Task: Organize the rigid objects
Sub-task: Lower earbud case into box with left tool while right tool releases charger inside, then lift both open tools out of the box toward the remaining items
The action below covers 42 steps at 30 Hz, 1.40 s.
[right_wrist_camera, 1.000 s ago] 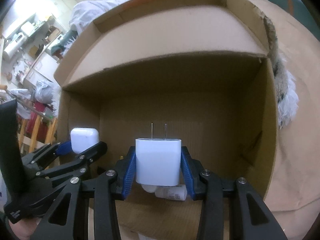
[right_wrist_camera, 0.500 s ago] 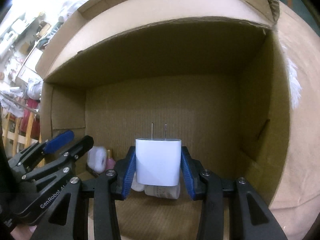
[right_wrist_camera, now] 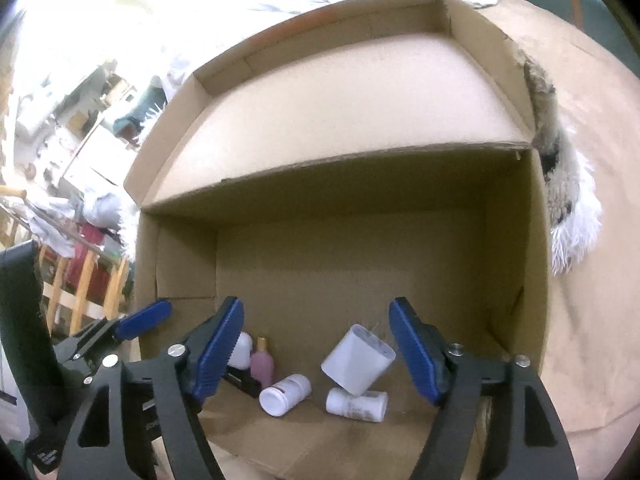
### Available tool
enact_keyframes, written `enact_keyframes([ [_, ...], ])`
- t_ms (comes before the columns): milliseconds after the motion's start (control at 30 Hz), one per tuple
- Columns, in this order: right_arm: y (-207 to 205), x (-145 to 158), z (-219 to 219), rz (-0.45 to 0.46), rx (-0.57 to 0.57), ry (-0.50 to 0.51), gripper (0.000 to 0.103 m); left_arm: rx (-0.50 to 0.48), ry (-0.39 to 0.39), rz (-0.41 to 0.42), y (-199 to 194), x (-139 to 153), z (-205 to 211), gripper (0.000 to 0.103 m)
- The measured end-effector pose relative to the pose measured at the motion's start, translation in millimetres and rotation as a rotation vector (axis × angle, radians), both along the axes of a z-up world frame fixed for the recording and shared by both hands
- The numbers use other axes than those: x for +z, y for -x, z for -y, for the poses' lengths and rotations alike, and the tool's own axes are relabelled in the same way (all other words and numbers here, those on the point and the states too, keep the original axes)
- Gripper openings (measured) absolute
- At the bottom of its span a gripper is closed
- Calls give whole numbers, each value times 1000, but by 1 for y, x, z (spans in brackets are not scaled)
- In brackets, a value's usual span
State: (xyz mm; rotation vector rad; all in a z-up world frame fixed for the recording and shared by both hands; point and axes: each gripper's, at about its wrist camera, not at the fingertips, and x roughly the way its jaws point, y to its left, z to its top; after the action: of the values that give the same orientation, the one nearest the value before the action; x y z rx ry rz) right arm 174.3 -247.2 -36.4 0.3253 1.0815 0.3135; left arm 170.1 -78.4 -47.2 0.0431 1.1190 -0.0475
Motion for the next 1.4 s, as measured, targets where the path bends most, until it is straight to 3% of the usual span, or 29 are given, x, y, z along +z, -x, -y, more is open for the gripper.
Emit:
enact_keyframes([
  [400,7,13,-4,27,-7,11,80,53,21,6,4,11,-19,67],
  [833,64,46,9,99,-12,13,80,98,117,26,49,41,-41,67],
  [1200,121,36,12,51,-34,28,80,180,147,-3,98,33,-69,67],
  [1400,135,12,8,-35,-46,71,80,214,151,-34,106,15,-79,67],
])
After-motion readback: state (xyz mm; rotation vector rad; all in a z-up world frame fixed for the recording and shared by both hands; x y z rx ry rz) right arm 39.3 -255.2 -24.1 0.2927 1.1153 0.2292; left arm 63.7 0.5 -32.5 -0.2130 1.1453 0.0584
